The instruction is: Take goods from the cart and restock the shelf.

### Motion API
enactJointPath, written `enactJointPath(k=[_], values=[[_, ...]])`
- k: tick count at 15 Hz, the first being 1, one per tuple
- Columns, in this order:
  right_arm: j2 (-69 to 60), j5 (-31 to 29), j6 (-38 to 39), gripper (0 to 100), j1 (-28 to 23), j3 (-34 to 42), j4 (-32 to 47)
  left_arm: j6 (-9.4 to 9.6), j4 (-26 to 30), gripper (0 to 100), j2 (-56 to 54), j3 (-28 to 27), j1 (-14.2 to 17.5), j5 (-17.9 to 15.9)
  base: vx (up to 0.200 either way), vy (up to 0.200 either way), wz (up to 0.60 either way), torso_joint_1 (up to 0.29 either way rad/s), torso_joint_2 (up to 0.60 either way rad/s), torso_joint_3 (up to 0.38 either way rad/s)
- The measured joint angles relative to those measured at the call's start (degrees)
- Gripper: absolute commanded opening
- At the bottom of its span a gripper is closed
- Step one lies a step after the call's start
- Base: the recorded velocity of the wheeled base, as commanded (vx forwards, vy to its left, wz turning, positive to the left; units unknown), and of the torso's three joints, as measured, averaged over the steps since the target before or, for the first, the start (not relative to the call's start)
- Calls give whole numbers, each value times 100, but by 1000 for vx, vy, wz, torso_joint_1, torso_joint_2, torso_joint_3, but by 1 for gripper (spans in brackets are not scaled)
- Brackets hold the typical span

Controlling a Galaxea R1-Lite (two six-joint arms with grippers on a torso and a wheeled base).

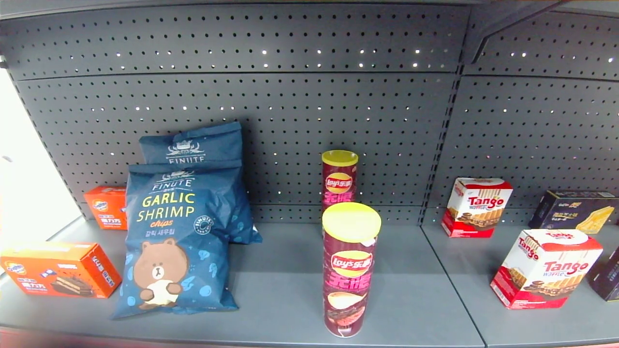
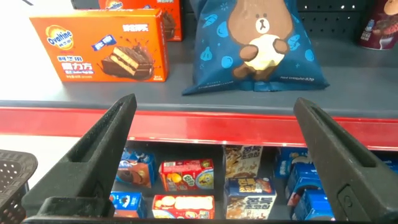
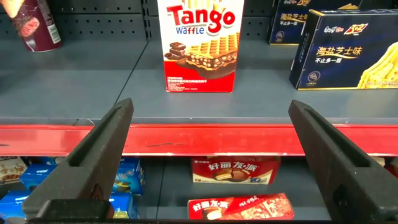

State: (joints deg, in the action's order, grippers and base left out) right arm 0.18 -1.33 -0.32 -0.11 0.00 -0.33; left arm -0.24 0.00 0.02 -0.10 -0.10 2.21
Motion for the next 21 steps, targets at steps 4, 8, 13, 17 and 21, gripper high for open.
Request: enactJointPath(k=[4,8,13,17,21], values=[[0,0,7,100,-5,0,1,17,0,100,0,0,0,-54,0,0,0,0,0,0],[0,0,7,100,-10,0,0,0,0,100,0,0,0,-38,0,0,0,0,0,0],[0,32,0,100,-5,0,1,11,0,100,0,0,0,-49,0,0,0,0,0,0],[0,44,0,100,-7,0,0,6,0,100,0,0,0,-46,0,0,0,0,0,0],[0,44,0,100,-10,0,0,2,0,100,0,0,0,-38,0,0,0,0,0,0]])
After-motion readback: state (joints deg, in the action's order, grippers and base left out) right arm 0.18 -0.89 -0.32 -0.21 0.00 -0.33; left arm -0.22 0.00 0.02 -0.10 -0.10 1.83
